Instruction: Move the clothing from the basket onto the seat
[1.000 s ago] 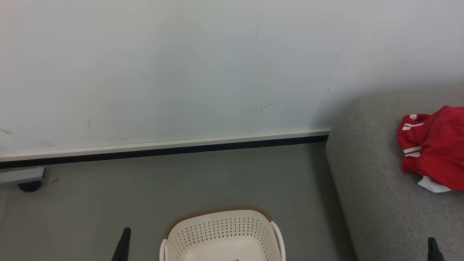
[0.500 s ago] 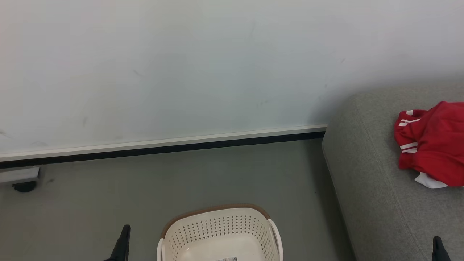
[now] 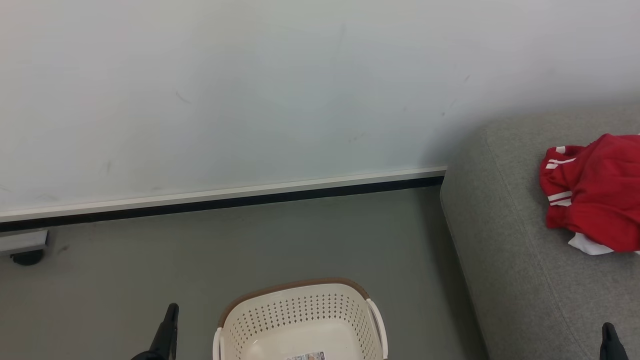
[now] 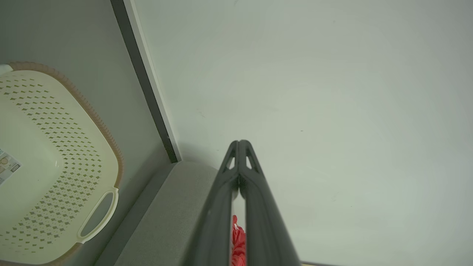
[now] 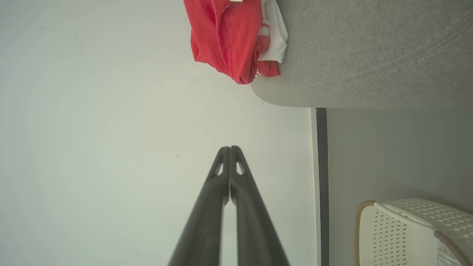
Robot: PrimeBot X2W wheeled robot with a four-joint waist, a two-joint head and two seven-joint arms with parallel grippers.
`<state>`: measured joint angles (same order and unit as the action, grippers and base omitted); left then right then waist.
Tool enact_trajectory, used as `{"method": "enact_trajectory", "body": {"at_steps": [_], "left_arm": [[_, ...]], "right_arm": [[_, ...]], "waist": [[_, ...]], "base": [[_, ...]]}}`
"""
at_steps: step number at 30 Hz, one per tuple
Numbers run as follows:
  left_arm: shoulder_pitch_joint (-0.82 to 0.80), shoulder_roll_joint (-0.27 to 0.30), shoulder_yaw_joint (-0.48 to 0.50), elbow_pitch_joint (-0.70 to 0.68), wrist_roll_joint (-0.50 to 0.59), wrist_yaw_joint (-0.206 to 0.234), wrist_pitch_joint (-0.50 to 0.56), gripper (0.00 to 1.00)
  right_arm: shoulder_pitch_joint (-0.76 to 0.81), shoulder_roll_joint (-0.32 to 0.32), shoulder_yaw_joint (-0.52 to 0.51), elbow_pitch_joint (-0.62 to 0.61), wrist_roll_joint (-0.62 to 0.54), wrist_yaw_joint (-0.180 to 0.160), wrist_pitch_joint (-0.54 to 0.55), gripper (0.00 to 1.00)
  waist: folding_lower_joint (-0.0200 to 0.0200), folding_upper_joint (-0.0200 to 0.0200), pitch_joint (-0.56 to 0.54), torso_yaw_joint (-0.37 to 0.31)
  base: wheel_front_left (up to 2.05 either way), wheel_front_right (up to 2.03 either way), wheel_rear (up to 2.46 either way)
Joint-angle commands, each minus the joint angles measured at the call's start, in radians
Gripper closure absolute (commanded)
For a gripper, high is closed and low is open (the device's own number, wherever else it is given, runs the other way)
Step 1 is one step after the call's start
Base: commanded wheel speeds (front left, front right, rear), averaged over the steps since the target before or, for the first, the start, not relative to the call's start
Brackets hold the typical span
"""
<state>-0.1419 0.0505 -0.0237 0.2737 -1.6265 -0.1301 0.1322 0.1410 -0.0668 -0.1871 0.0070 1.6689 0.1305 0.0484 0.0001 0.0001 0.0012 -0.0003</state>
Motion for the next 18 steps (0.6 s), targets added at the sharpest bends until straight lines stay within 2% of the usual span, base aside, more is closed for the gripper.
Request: {"method": "enact_trajectory", "body": {"at_steps": [1, 18], "left_arm": [[0.000, -0.001, 0.003, -0.003, -0.003, -0.002, 0.003, 1.00], [0.001, -0.001, 0.003, -0.004, -0.004, -0.002, 0.003, 1.00]], "right_arm": [[-0.001, -0.005, -0.002, -0.005, 0.002, 0.000, 0.002, 1.00], [0.000, -0.003, -0.003, -0.004, 0.000, 0.000, 0.004, 1.00]], "waist": [[-0.0001, -0.0001, 0.000, 0.000], [-0.0001, -0.0001, 0.000, 0.000]], "base": [[0.00, 0.00, 0.00], [0.00, 0.00, 0.00]]}}
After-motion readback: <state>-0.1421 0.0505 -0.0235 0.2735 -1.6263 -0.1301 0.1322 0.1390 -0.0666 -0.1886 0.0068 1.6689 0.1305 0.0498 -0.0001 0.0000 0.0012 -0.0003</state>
